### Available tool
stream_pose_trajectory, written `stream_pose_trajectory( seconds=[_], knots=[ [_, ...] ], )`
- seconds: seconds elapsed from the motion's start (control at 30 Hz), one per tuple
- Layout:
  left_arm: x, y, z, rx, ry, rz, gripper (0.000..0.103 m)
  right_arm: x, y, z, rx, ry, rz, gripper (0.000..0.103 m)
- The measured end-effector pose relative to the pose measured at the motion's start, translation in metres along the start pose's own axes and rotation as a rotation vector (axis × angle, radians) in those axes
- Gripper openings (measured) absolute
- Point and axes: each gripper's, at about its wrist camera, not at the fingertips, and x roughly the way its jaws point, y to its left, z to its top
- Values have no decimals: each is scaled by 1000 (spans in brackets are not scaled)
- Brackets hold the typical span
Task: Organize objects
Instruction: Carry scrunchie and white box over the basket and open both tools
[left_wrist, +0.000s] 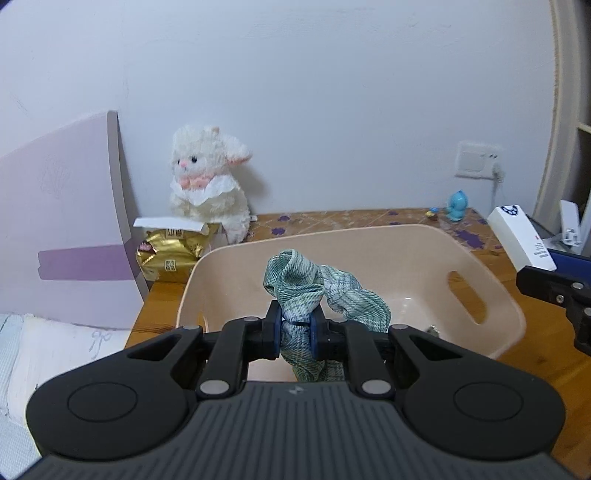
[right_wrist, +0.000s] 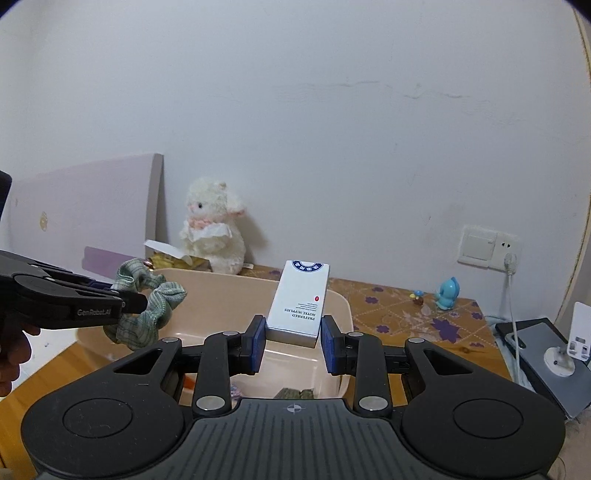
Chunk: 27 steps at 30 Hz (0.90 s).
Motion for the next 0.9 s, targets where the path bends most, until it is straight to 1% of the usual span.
stream_pose_trajectory(
  seconds=[0.2,0.37,0.43,0.47,0.5,0.53,0.57,0.63,0.7,0.73,0.77,0.87,0.9],
  knots=[
    [53,1,-1,-41,98,17,16,45,0,-8,-16,91,-7,29],
    [73,-5,-9,-30,153,30,17,63,0,-18,-30,140,-14,29],
    [76,-6,-12,-28,173,36,24,68,-1,-19,-24,154,-13,30],
    [76,-6,-14,-32,176,39,24,69,-3,-19,-19,159,-12,30],
    [75,-6,-14,-35,177,39,28,70,-5,-19,-17,166,-9,30],
    [76,-6,-14,-36,177,39,35,70,-6,-19,-13,169,-8,34],
    [74,-6,-14,-38,174,40,40,70,-7,-18,-7,168,-8,41],
    [66,-6,-14,-44,157,47,60,67,-10,-17,3,164,-1,43],
    [58,-6,-11,-56,138,50,69,62,-11,-14,4,156,-2,45],
    [54,-6,-10,-60,130,48,71,59,-12,-13,6,150,-2,48],
    [50,-6,-8,-62,123,47,72,56,-13,-11,9,142,-2,52],
    [35,-9,-6,-58,100,49,75,42,-12,-8,15,113,-2,58],
    [30,-10,-6,-57,89,53,78,35,-11,-7,13,103,-3,59]
  ],
)
